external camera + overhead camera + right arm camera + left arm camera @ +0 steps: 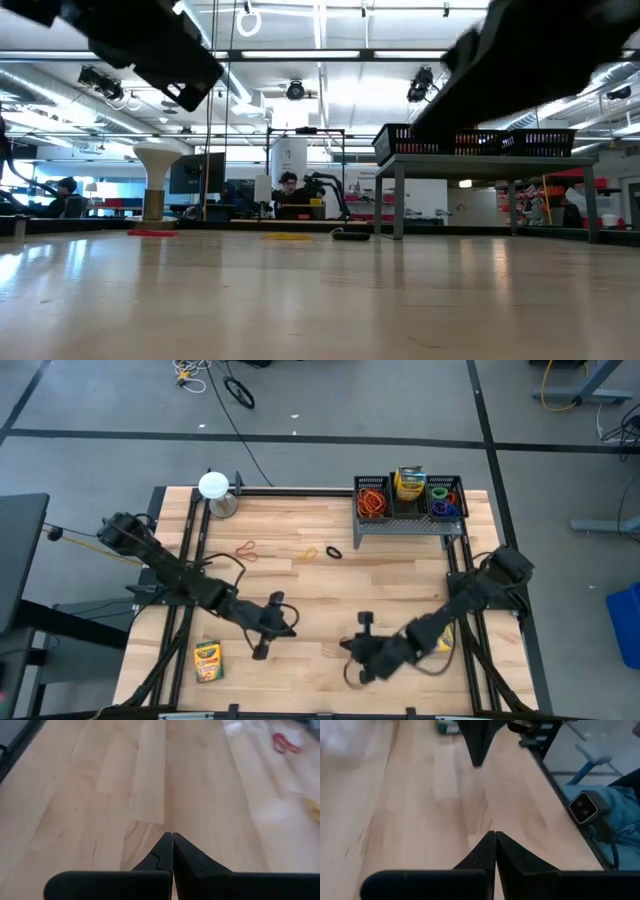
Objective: Pick & Place Office Desk Supplies
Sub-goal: Put the yellow crayon box into the middle black bin on the shelf
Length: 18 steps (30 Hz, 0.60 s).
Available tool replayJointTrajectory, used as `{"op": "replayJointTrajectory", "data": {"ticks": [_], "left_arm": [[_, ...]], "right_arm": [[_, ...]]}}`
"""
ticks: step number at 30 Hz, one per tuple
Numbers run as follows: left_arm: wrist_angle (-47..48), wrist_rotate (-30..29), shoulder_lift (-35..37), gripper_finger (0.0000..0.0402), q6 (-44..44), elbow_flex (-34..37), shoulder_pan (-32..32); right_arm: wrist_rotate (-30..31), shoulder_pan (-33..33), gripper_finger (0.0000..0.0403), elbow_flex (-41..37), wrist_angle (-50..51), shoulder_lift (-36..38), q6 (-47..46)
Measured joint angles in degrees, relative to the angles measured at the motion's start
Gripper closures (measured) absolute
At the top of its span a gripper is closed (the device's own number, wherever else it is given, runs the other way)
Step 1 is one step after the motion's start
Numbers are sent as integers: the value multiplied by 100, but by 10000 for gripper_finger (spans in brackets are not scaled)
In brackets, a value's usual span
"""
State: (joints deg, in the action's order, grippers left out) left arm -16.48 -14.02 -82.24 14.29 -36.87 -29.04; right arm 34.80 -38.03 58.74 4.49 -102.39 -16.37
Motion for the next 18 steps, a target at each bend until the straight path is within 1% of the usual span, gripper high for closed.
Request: {"op": "replayJointTrajectory", "data": {"ticks": [2, 3, 5, 8, 12, 16, 18], "left_arm": [[672, 82, 14, 390, 142, -298, -29], [1171, 74, 26, 392, 191, -481, -72], [2291, 94, 28, 395, 498, -924, -178], [4077, 118, 28, 390, 1441, -1587, -353], [5801, 246, 29, 351, 2914, -2223, -683], [6913, 693, 26, 301, 4438, -2352, -1198], [7184, 931, 16, 278, 5043, -2260, -1498]], "right_arm": [[-428, 231, 400, -562, -1131, 4, 370], [-612, 322, 400, -781, -1552, 7, 505], [-804, 465, 400, -1126, -2085, 66, 769], [-771, 622, 400, -1382, -2373, 180, 1200], [-694, 706, 400, -1497, -2491, 270, 1346], [-643, 657, 400, -1523, -2493, 284, 1372], [-644, 622, 400, -1524, -2534, 282, 1378]]}}
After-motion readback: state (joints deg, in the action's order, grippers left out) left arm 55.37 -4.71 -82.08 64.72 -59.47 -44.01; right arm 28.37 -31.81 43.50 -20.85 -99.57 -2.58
